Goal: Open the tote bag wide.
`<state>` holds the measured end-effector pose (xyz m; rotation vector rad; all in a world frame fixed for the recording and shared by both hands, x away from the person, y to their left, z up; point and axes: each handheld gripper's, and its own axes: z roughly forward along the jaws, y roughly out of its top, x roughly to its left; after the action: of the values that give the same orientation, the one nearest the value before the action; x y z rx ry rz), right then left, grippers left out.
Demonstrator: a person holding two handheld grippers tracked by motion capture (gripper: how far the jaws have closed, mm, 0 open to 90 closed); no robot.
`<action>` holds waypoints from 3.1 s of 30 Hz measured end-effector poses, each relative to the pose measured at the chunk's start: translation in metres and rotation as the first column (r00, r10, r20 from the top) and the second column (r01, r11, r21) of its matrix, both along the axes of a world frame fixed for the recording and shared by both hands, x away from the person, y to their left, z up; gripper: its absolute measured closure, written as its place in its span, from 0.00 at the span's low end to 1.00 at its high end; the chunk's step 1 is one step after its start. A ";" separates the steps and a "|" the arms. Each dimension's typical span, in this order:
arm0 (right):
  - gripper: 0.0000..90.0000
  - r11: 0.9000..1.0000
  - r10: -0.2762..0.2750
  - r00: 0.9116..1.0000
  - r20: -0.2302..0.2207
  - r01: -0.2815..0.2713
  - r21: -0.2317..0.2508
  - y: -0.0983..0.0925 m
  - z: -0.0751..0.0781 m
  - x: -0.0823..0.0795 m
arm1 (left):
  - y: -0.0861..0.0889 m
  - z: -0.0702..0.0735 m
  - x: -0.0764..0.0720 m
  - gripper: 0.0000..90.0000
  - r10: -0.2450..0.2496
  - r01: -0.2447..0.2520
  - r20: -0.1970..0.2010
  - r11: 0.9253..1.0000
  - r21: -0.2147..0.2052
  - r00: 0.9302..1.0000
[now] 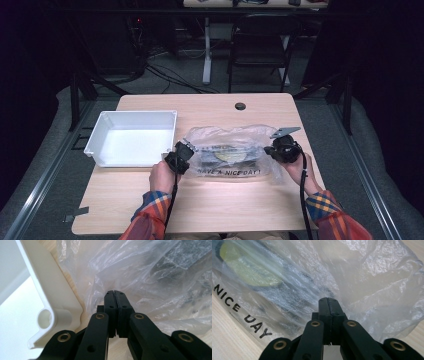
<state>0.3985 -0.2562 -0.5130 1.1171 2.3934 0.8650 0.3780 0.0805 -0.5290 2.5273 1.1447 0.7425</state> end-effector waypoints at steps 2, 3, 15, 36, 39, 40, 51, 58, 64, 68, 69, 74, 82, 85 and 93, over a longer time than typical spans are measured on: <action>1.00 1.000 -0.002 1.000 0.002 0.002 0.003 0.002 -0.002 0.002 | -0.002 -0.002 0.002 0.98 0.007 -0.007 0.012 1.000 0.008 1.000; 1.00 1.000 0.001 1.000 -0.004 -0.001 0.003 0.003 -0.002 0.003 | -0.001 -0.002 0.003 0.97 0.005 -0.006 0.011 1.000 0.005 1.000; 1.00 1.000 0.026 0.999 -0.024 -0.026 0.009 0.006 -0.004 0.001 | -0.002 0.034 -0.022 0.50 -0.062 0.070 0.044 0.973 -0.221 0.997; 1.00 0.999 0.026 0.999 -0.040 -0.025 0.026 0.006 -0.005 0.001 | -0.051 -0.001 -0.035 0.45 -0.148 0.148 0.029 0.989 -0.021 0.989; 1.00 0.999 0.026 0.999 -0.040 -0.025 0.028 0.005 -0.005 0.002 | -0.045 -0.002 -0.034 0.60 -0.145 0.146 0.047 0.989 -0.028 0.988; 1.00 0.999 0.028 0.999 -0.042 -0.026 0.030 0.005 -0.004 0.002 | -0.045 -0.001 -0.035 0.68 -0.154 0.155 0.054 0.988 -0.021 0.987; 1.00 0.999 0.003 1.000 -0.021 -0.002 0.041 0.002 0.000 0.003 | -0.017 0.004 -0.029 0.97 -0.336 0.313 -0.112 0.932 -0.180 0.935; 1.00 0.998 -0.035 0.999 -0.020 0.036 0.052 0.000 0.000 0.010 | -0.006 0.000 -0.026 0.98 -0.387 0.340 -0.188 0.910 -0.237 0.903; 1.00 0.994 -0.097 0.995 -0.033 0.099 0.051 -0.006 -0.009 0.024 | -0.004 -0.006 -0.026 0.98 -0.406 0.354 -0.240 0.906 -0.233 0.882; 1.00 0.996 -0.083 0.995 -0.063 0.085 0.026 -0.004 -0.019 0.026 | -0.002 -0.005 -0.025 0.90 -0.401 0.349 -0.239 0.908 -0.234 0.884; 0.99 0.997 -0.071 0.996 -0.063 0.073 0.027 -0.003 -0.018 0.025 | -0.001 -0.002 -0.025 0.83 -0.398 0.344 -0.230 0.908 -0.240 0.888; 0.81 0.999 -0.009 1.000 -0.029 0.010 0.051 0.001 -0.004 0.013 | 0.000 0.020 -0.029 0.64 -0.398 0.334 -0.147 0.882 -0.331 0.906; 0.55 0.985 0.164 0.986 0.000 -0.164 0.056 0.013 0.014 -0.016 | -0.003 0.046 -0.024 0.50 -0.270 0.260 0.024 0.893 -0.367 0.962; 0.50 0.979 0.205 0.979 -0.001 -0.205 0.000 0.025 0.010 -0.024 | -0.011 0.038 -0.011 0.46 -0.242 0.236 0.022 0.918 -0.320 0.970; 0.58 0.981 0.163 0.987 0.000 -0.162 -0.106 0.036 -0.008 -0.023 | -0.015 0.017 0.015 0.63 -0.221 0.209 -0.001 0.925 -0.319 0.975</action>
<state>0.3758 -0.2200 -0.5213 0.8866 2.5185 0.7811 0.3931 0.0651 -0.5119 2.3492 0.8940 0.4185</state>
